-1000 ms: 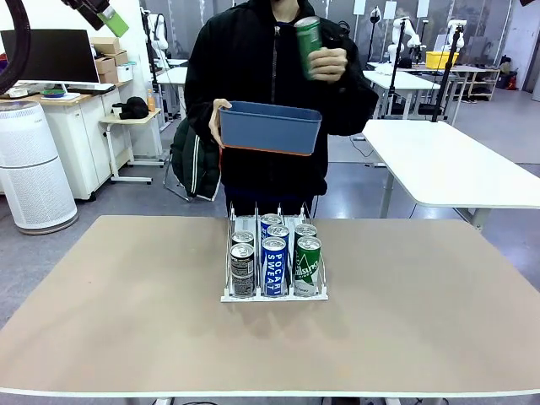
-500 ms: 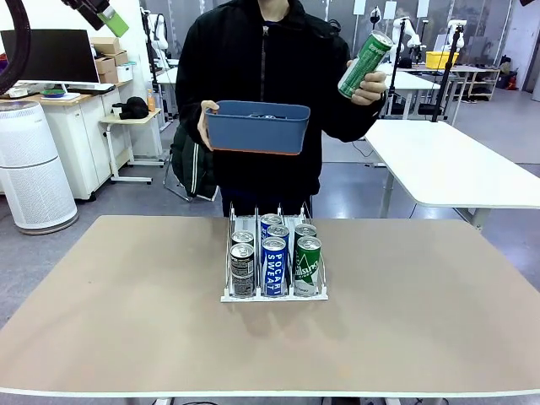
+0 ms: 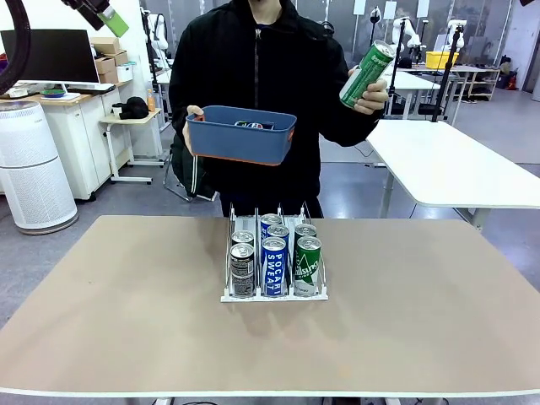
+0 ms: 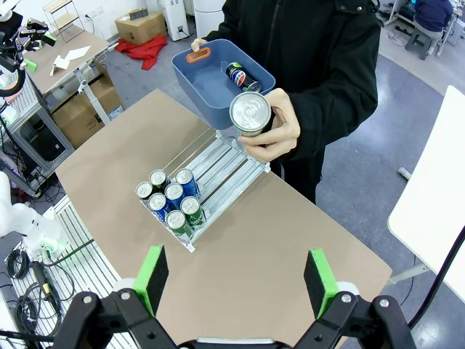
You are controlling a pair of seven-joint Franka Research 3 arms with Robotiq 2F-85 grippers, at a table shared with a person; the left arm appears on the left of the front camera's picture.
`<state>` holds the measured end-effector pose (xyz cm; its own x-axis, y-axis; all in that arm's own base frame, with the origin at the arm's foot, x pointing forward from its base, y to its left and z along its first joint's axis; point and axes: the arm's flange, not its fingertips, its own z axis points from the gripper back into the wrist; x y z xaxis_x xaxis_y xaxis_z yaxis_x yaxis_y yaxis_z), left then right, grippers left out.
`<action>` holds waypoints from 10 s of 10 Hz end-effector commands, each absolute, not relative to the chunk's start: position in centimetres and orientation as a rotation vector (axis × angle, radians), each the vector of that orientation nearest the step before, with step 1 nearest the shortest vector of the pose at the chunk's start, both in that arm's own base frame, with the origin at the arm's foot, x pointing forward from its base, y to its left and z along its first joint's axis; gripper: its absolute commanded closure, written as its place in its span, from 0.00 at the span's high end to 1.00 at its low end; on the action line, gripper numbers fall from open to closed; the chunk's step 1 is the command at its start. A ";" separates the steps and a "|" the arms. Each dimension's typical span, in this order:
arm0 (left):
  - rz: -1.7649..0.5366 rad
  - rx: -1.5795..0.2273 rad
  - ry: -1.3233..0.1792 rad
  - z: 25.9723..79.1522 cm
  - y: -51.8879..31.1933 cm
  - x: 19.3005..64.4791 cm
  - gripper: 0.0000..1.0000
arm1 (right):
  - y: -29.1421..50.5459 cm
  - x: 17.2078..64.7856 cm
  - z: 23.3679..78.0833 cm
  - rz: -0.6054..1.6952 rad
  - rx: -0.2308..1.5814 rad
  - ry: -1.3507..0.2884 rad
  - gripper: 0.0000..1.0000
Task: Fill the beverage cans into the dispenser.
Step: Pick up the Sprite handed by the human, then place the picked Sprite in the line of the Automatic Can Dispenser with the same cans.
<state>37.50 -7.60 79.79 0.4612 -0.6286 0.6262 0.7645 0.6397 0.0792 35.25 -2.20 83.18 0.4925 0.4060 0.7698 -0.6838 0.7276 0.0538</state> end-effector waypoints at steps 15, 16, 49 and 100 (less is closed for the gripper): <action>-0.856 -0.229 -0.667 79.8 -7.5 37.4 1.00 | -1.4 35.8 82.6 0.676 0.377 -0.784 1.00; -0.856 -0.229 -0.667 79.8 -7.5 37.4 1.00 | -0.8 36.7 82.3 0.716 0.369 -0.739 1.00; -0.856 -0.229 -0.667 79.8 -7.5 37.4 1.00 | 8.1 52.5 70.8 0.800 0.392 -0.483 1.00; -0.856 -0.229 -0.667 79.8 -7.5 37.4 1.00 | 8.7 53.0 70.3 0.807 0.406 -0.447 0.00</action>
